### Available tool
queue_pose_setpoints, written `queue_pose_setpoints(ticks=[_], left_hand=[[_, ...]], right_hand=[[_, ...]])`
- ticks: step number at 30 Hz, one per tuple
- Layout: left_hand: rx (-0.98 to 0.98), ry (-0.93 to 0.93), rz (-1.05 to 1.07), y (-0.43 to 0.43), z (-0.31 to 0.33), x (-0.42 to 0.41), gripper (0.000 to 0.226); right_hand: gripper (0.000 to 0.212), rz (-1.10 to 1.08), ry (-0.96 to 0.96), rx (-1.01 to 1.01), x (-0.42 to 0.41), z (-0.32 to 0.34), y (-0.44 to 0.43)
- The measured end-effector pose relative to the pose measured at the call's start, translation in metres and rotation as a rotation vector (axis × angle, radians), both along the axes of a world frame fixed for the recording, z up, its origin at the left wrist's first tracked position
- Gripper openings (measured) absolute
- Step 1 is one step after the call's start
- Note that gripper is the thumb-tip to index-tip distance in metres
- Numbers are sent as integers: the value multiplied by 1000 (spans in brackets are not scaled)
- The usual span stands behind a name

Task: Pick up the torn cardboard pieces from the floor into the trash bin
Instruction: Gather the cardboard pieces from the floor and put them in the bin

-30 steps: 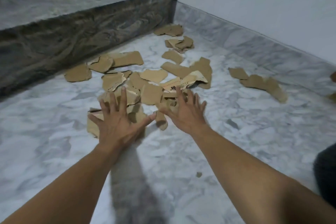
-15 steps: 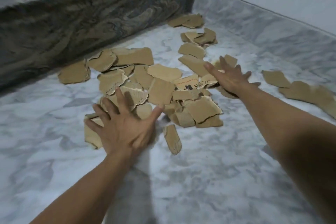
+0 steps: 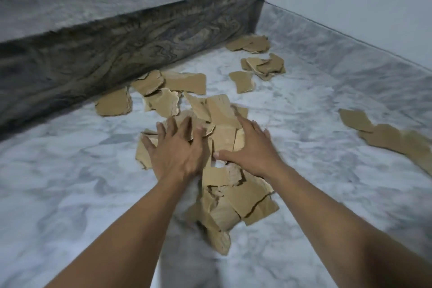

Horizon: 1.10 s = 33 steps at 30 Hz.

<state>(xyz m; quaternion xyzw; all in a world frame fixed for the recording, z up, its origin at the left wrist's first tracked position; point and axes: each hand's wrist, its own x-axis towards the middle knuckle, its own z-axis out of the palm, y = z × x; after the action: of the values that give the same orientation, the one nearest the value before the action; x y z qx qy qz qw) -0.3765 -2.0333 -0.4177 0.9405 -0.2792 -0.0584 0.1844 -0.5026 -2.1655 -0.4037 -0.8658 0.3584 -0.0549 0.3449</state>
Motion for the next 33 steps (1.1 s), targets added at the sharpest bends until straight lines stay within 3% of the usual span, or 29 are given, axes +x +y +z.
queue_pose_setpoints(ticks=[4, 8, 11, 16, 27, 33], left_hand=[[-79, 70, -34, 10, 3, -26, 63], [-232, 285, -61, 11, 16, -70, 55], [-321, 373, -54, 16, 23, -92, 49], [-626, 482, -126, 19, 60, -128, 60], [-837, 448, -363, -7, 203, -253, 61], [-963, 470, -582, -45, 293, -356, 61]], right_hand=[[78, -225, -314, 332, 0, 4, 39], [38, -509, -657, 766, -4, 18, 61], [25, -507, -809, 1022, -15, 28, 77], [26, -520, -786, 931, -46, 64, 92], [25, -561, -909, 663, -188, 230, 92], [27, -596, -1015, 392, -296, 325, 78]])
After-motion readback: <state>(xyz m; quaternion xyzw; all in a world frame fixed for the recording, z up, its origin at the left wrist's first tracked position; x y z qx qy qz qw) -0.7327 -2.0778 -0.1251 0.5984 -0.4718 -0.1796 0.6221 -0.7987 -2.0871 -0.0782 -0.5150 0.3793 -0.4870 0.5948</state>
